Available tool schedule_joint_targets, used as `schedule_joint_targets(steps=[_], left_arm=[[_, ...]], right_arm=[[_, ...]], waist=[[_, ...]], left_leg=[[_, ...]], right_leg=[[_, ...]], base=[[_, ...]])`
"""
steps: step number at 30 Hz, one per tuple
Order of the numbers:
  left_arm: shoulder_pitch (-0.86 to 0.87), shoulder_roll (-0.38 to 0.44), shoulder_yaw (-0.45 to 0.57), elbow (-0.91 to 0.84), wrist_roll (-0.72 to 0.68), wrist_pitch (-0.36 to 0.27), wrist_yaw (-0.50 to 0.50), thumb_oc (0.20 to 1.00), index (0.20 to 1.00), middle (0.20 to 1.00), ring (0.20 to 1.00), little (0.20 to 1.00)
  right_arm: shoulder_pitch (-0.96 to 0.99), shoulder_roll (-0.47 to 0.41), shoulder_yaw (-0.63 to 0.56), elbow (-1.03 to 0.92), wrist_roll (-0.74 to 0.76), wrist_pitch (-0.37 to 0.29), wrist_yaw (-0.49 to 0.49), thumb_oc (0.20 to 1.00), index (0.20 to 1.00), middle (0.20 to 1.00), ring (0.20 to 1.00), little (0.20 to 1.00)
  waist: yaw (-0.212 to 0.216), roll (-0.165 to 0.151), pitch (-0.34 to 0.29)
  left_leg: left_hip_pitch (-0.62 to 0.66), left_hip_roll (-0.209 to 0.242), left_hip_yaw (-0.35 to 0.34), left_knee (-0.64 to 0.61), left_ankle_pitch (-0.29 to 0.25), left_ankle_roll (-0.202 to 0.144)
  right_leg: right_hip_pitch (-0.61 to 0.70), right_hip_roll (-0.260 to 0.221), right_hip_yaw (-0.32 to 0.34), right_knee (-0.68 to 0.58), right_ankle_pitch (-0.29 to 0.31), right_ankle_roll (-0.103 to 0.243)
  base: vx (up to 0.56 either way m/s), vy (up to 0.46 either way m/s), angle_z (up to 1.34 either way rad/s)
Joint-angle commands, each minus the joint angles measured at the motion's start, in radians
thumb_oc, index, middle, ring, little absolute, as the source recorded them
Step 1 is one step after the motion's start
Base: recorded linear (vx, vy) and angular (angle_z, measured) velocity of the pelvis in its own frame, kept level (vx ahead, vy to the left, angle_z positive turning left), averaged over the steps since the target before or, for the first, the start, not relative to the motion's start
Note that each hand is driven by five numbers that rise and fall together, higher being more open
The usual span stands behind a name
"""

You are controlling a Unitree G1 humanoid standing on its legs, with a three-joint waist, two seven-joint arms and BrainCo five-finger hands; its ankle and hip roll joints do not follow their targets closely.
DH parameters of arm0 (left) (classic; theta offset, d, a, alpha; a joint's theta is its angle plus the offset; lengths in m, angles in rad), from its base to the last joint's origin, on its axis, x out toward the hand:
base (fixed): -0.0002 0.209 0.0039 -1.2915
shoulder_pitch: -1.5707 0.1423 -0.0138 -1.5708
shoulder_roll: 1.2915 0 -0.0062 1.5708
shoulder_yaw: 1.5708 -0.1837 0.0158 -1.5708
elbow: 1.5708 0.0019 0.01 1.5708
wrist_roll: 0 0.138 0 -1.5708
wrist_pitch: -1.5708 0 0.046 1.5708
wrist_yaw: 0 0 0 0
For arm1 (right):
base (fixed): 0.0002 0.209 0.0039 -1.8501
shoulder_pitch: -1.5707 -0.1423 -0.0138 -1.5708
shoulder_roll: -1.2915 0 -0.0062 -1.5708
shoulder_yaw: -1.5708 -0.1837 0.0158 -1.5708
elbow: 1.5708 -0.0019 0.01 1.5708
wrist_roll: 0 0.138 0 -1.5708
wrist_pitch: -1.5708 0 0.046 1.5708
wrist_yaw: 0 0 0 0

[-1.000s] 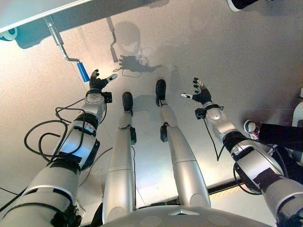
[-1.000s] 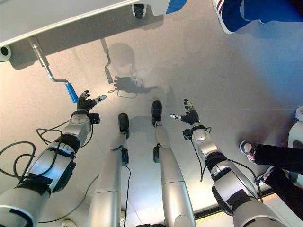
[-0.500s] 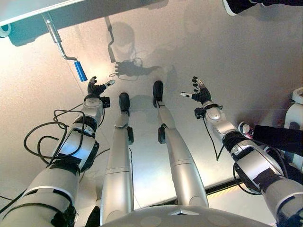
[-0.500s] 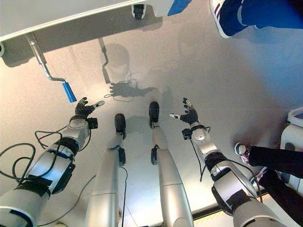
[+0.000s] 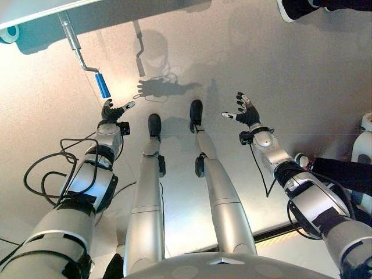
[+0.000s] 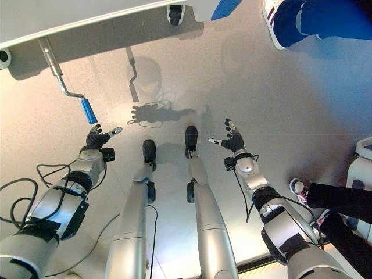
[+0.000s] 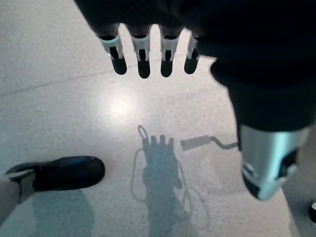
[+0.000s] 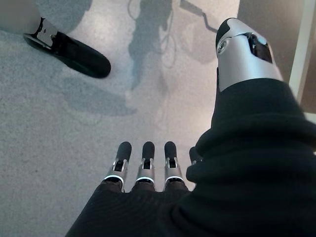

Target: Raise the hospital bed

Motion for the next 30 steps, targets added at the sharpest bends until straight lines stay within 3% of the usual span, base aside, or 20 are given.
schedule_joint_targets(steps=[1, 5, 6, 7, 8, 9, 10, 11, 12, 13, 16, 17, 18, 19, 20, 21, 24, 25, 26, 30], left_arm=[[0.022, 0.013, 0.052, 0.030, 0.008, 0.004, 0.005, 1.000, 1.000, 1.000, 1.000, 1.000], [0.020, 0.030, 0.075, 0.040, -0.003, 0.006, 0.011, 1.000, 1.000, 1.000, 1.000, 1.000], [0.019, 0.033, 0.081, 0.037, -0.008, 0.006, 0.014, 1.000, 1.000, 1.000, 1.000, 1.000], [0.017, 0.033, 0.085, 0.035, -0.012, 0.005, 0.018, 1.000, 1.000, 1.000, 1.000, 1.000], [0.016, 0.035, 0.088, 0.036, -0.016, 0.006, 0.018, 1.000, 1.000, 1.000, 1.000, 1.000], [0.015, 0.040, 0.092, 0.038, -0.018, 0.006, 0.020, 1.000, 1.000, 1.000, 1.000, 1.000], [0.014, 0.045, 0.095, 0.036, -0.022, 0.005, 0.024, 1.000, 1.000, 1.000, 1.000, 1.000], [0.011, 0.048, 0.096, 0.033, -0.024, 0.004, 0.026, 1.000, 1.000, 1.000, 1.000, 1.000], [0.012, 0.050, 0.100, 0.037, -0.024, 0.006, 0.025, 1.000, 1.000, 1.000, 1.000, 1.000], [0.010, 0.051, 0.101, 0.036, -0.023, 0.004, 0.027, 1.000, 1.000, 1.000, 1.000, 1.000], [0.005, 0.055, 0.101, 0.029, -0.027, 0.004, 0.034, 1.000, 1.000, 1.000, 1.000, 1.000], [0.000, 0.056, 0.099, 0.025, -0.029, 0.001, 0.037, 1.000, 1.000, 1.000, 1.000, 1.000], [-0.003, 0.056, 0.099, 0.024, -0.031, 0.001, 0.038, 1.000, 1.000, 1.000, 1.000, 1.000], [-0.004, 0.055, 0.099, 0.024, -0.031, 0.001, 0.038, 1.000, 1.000, 1.000, 1.000, 1.000], [-0.005, 0.056, 0.100, 0.024, -0.033, 0.001, 0.039, 1.000, 1.000, 1.000, 1.000, 1.000], [-0.006, 0.056, 0.099, 0.023, -0.033, 0.000, 0.039, 1.000, 1.000, 1.000, 1.000, 1.000], [-0.016, 0.062, 0.098, 0.016, -0.040, -0.003, 0.043, 1.000, 1.000, 1.000, 1.000, 1.000], [-0.017, 0.062, 0.098, 0.015, -0.040, -0.004, 0.044, 1.000, 1.000, 1.000, 1.000, 1.000], [-0.019, 0.064, 0.097, 0.016, -0.039, -0.003, 0.043, 1.000, 1.000, 1.000, 1.000, 1.000], [-0.036, 0.078, 0.094, 0.007, -0.041, -0.007, 0.049, 1.000, 1.000, 1.000, 1.000, 1.000]], right_arm=[[0.010, -0.023, -0.030, -0.050, 0.035, -0.035, -0.010, 1.000, 1.000, 1.000, 1.000, 1.000], [0.020, -0.030, -0.037, -0.080, 0.041, -0.042, -0.009, 1.000, 1.000, 1.000, 1.000, 1.000], [0.024, -0.031, -0.039, -0.088, 0.041, -0.044, -0.010, 1.000, 1.000, 1.000, 1.000, 1.000], [0.027, -0.033, -0.042, -0.095, 0.040, -0.044, -0.012, 1.000, 1.000, 1.000, 1.000, 1.000], [0.029, -0.032, -0.042, -0.096, 0.040, -0.045, -0.013, 1.000, 1.000, 1.000, 1.000, 1.000], [0.033, -0.033, -0.045, -0.104, 0.040, -0.047, -0.014, 1.000, 1.000, 1.000, 1.000, 1.000], [0.036, -0.033, -0.046, -0.107, 0.041, -0.047, -0.015, 1.000, 1.000, 1.000, 1.000, 1.000], [0.039, -0.036, -0.049, -0.116, 0.039, -0.048, -0.016, 1.000, 1.000, 1.000, 1.000, 1.000], [0.043, -0.034, -0.052, -0.117, 0.040, -0.049, -0.017, 1.000, 1.000, 1.000, 1.000, 1.000], [0.044, -0.036, -0.052, -0.119, 0.039, -0.050, -0.017, 1.000, 1.000, 1.000, 1.000, 1.000], [0.050, -0.036, -0.057, -0.122, 0.041, -0.051, -0.019, 1.000, 1.000, 1.000, 1.000, 1.000], [0.051, -0.037, -0.059, -0.125, 0.041, -0.052, -0.020, 1.000, 1.000, 1.000, 1.000, 1.000], [0.054, -0.037, -0.059, -0.124, 0.043, -0.051, -0.021, 1.000, 1.000, 1.000, 1.000, 1.000], [0.054, -0.037, -0.059, -0.124, 0.043, -0.051, -0.021, 1.000, 1.000, 1.000, 1.000, 1.000], [0.057, -0.037, -0.059, -0.122, 0.043, -0.051, -0.020, 1.000, 1.000, 1.000, 1.000, 1.000], [0.056, -0.037, -0.059, -0.123, 0.043, -0.051, -0.020, 1.000, 1.000, 1.000, 1.000, 1.000], [0.072, -0.044, -0.064, -0.129, 0.043, -0.051, -0.020, 1.000, 1.000, 1.000, 1.000, 1.000], [0.072, -0.044, -0.065, -0.130, 0.043, -0.051, -0.020, 1.000, 1.000, 1.000, 1.000, 1.000], [0.076, -0.045, -0.066, -0.130, 0.044, -0.052, -0.020, 1.000, 1.000, 1.000, 1.000, 1.000], [0.113, -0.058, -0.075, -0.166, 0.045, -0.057, -0.013, 1.000, 1.000, 1.000, 1.000, 1.000]], waist=[[-0.019, 0.035, 0.026], [-0.020, 0.030, 0.028], [-0.015, 0.035, 0.022], [-0.020, 0.030, 0.030], [-0.016, 0.034, 0.023], [-0.021, 0.029, 0.031], [-0.016, 0.034, 0.025], [-0.020, 0.029, 0.033], [-0.016, 0.033, 0.025], [-0.021, 0.029, 0.033], [-0.016, 0.034, 0.027], [-0.020, 0.029, 0.035], [-0.017, 0.032, 0.027], [-0.021, 0.028, 0.034], [-0.018, 0.032, 0.027], [-0.022, 0.028, 0.034], [-0.019, 0.032, 0.028], [-0.024, 0.028, 0.035], [-0.021, 0.031, 0.028], [-0.026, 0.028, 0.032]], left_leg=[[0.095, -0.024, -0.015, -0.246, 0.116, 0.022], [0.092, -0.023, -0.016, -0.246, 0.116, 0.022], [0.105, -0.017, -0.027, -0.249, 0.087, 0.018], [0.090, -0.022, -0.018, -0.246, 0.117, 0.022], [0.103, -0.016, -0.028, -0.249, 0.087, 0.018], [0.089, -0.022, -0.020, -0.245, 0.117, 0.022], [0.103, -0.017, -0.030, -0.249, 0.087, 0.019], [0.088, -0.022, -0.020, -0.248, 0.118, 0.023], [0.102, -0.017, -0.030, -0.252, 0.088, 0.019], [0.088, -0.023, -0.020, -0.249, 0.117, 0.022], [0.100, -0.017, -0.031, -0.251, 0.087, 0.019], [0.087, -0.023, -0.021, -0.249, 0.117, 0.022], [0.101, -0.017, -0.030, -0.252, 0.086, 0.018], [0.087, -0.022, -0.021, -0.248, 0.116, 0.022], [0.101, -0.017, -0.031, -0.253, 0.086, 0.019], [0.087, -0.022, -0.021, -0.250, 0.116, 0.022], [0.100, -0.018, -0.030, -0.255, 0.087, 0.018], [0.087, -0.023, -0.020, -0.252, 0.117, 0.022], [0.100, -0.017, -0.030, -0.256, 0.087, 0.018], [0.097, -0.015, -0.031, -0.253, 0.083, 0.018]], right_leg=[[0.037, 0.007, -0.031, 0.068, -0.088, 0.087], [0.035, 0.008, -0.034, 0.067, -0.086, 0.087], [0.044, 0.016, -0.028, 0.070, -0.110, 0.094], [0.034, 0.008, -0.034, 0.068, -0.086, 0.087], [0.044, 0.016, -0.028, 0.070, -0.110, 0.094], [0.033, 0.008, -0.034, 0.068, -0.087, 0.087], [0.043, 0.017, -0.028, 0.071, -0.111, 0.093], [0.034, 0.008, -0.036, 0.067, -0.087, 0.086], [0.044, 0.016, -0.031, 0.069, -0.111, 0.094], [0.033, 0.008, -0.038, 0.068, -0.088, 0.087], [0.042, 0.016, -0.030, 0.071, -0.112, 0.094], [0.031, 0.008, -0.037, 0.069, -0.087, 0.087], [0.040, 0.015, -0.030, 0.070, -0.112, 0.094], [0.030, 0.007, -0.036, 0.069, -0.088, 0.087], [0.039, 0.016, -0.030, 0.071, -0.113, 0.094], [0.030, 0.008, -0.037, 0.069, -0.089, 0.087], [0.037, 0.016, -0.031, 0.069, -0.114, 0.094], [0.028, 0.008, -0.038, 0.067, -0.090, 0.087], [0.037, 0.016, -0.031, 0.069, -0.113, 0.094], [0.038, 0.016, -0.034, 0.069, -0.115, 0.095]], base=[[-0.01, -0.012, 0.04], [0.01, -0.004, 0.01], [0.00, 0.000, 0.00], [0.06, 0.002, 0.03], [-0.06, -0.009, 0.03], [0.06, 0.004, 0.02], [-0.06, -0.011, 0.01], [0.06, -0.001, 0.00], [-0.06, -0.017, 0.00], [0.06, -0.003, 0.00], [0.00, -0.001, 0.01], [0.00, 0.000, 0.00], [-0.05, -0.008, 0.01], [0.06, 0.009, 0.02], [-0.06, -0.003, 0.02], [0.00, 0.000, 0.00], [0.00, 0.001, 0.01], [0.06, 0.007, 0.03], [0.00, 0.000, 0.00], [0.02, 0.003, 0.00]])
